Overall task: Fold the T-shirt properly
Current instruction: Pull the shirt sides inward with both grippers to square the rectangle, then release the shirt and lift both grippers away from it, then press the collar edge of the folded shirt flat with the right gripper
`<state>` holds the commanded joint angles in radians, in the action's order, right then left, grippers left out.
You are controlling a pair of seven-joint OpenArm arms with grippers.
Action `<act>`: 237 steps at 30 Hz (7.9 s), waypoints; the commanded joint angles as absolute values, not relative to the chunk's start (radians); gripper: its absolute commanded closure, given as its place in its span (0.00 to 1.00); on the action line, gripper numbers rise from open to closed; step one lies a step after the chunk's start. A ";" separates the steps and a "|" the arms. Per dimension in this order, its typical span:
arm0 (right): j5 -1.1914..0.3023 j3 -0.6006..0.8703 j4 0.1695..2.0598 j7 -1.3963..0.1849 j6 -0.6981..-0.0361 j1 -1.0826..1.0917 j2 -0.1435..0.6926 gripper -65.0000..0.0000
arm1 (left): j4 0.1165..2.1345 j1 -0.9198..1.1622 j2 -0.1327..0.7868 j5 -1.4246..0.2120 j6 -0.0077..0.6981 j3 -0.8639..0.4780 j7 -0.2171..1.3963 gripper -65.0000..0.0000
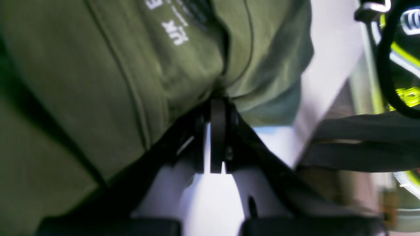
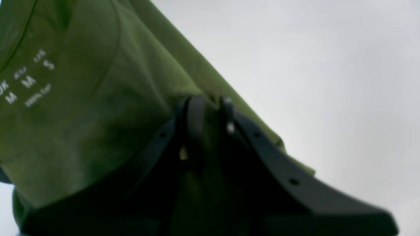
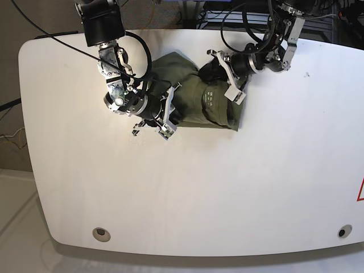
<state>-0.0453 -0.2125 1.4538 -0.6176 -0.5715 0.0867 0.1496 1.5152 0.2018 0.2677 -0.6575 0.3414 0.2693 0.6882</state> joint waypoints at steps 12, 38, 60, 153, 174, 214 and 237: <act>-0.048 -0.182 1.451 -0.622 -0.381 0.064 0.154 0.88 | 1.452 0.101 0.263 -0.636 0.341 0.268 0.688 0.99; -0.048 0.128 1.494 -0.622 -0.289 -0.094 0.001 0.88 | 1.323 -0.122 0.232 -0.634 0.338 0.275 0.634 0.99; -0.058 0.150 1.508 -0.625 -0.291 -0.166 -0.157 0.88 | 1.178 -0.197 0.163 -0.634 0.338 0.277 0.601 0.99; -0.417 0.154 1.988 -0.816 -0.166 -0.223 -0.125 1.00 | 1.817 0.088 0.325 -0.639 0.337 -0.045 0.858 0.99; -0.415 0.058 2.006 -0.869 -0.168 -0.364 -0.116 1.00 | 1.811 0.369 0.331 -0.636 0.340 -0.308 0.858 0.99; -0.409 -0.392 1.919 -0.957 -0.170 -0.202 0.180 1.00 | 1.730 0.452 0.306 -0.634 0.335 -0.334 0.854 0.99; -0.407 -0.478 1.558 -0.926 -0.176 0.061 0.143 1.00 | 1.690 0.452 0.306 -0.634 0.338 -0.334 0.854 0.99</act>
<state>-0.4074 -0.4780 1.5581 -0.9260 -0.1757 0.0606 0.1435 1.6901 0.4519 0.3061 -0.6345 0.3383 -0.3337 0.8539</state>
